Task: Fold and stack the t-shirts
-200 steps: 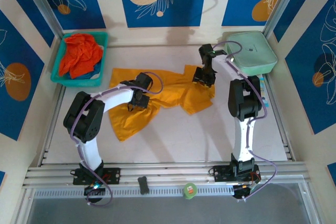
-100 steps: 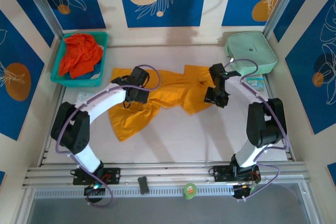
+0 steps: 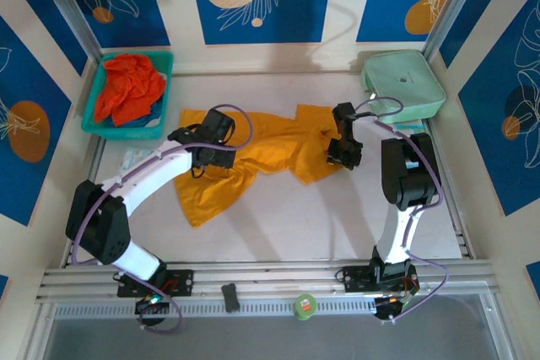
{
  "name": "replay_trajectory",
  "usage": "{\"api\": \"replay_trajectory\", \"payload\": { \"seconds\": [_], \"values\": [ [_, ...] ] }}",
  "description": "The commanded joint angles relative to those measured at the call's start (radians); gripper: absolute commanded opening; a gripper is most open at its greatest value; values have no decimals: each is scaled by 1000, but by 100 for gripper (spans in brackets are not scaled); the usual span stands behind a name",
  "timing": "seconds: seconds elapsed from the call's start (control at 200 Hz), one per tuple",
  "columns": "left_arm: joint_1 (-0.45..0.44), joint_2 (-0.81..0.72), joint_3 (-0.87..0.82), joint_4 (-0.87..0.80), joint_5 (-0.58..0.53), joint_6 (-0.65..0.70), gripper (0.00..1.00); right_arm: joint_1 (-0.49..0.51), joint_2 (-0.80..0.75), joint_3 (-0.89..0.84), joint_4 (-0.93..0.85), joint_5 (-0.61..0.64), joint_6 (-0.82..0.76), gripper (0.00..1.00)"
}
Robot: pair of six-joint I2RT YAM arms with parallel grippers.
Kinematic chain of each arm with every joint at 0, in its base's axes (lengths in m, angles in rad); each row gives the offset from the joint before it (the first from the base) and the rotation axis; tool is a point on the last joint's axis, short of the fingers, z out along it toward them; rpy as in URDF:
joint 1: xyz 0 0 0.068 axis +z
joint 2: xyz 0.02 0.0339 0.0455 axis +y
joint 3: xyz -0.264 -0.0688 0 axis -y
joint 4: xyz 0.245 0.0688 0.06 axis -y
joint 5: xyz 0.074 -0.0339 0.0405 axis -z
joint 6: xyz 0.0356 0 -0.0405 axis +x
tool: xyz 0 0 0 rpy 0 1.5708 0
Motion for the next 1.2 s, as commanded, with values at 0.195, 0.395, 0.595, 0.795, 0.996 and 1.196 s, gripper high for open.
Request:
{"api": "replay_trajectory", "payload": {
  "seconds": [0.195, 0.395, 0.595, 0.795, 0.996, 1.196],
  "values": [
    [-9, -31, -24, -28, -19, -22, 93, 21, -1, -39, -3, -3, 49, 0],
    [-8, -51, -43, -37, -12, -37, 93, 45, -177, -126, -125, 58, 81, 0],
    [-8, -47, -80, -62, 6, -95, 93, 150, -438, -224, -396, 131, 184, 0],
    [-5, -20, -102, -149, 4, -156, 94, 304, -650, -305, -592, 98, 398, 0],
    [4, -29, -198, -188, 62, -233, 94, 392, -722, -371, -716, 76, 569, 0],
    [39, 0, -292, -145, 78, -248, 92, 432, -714, -388, -767, 110, 646, 0]
  ]
}}
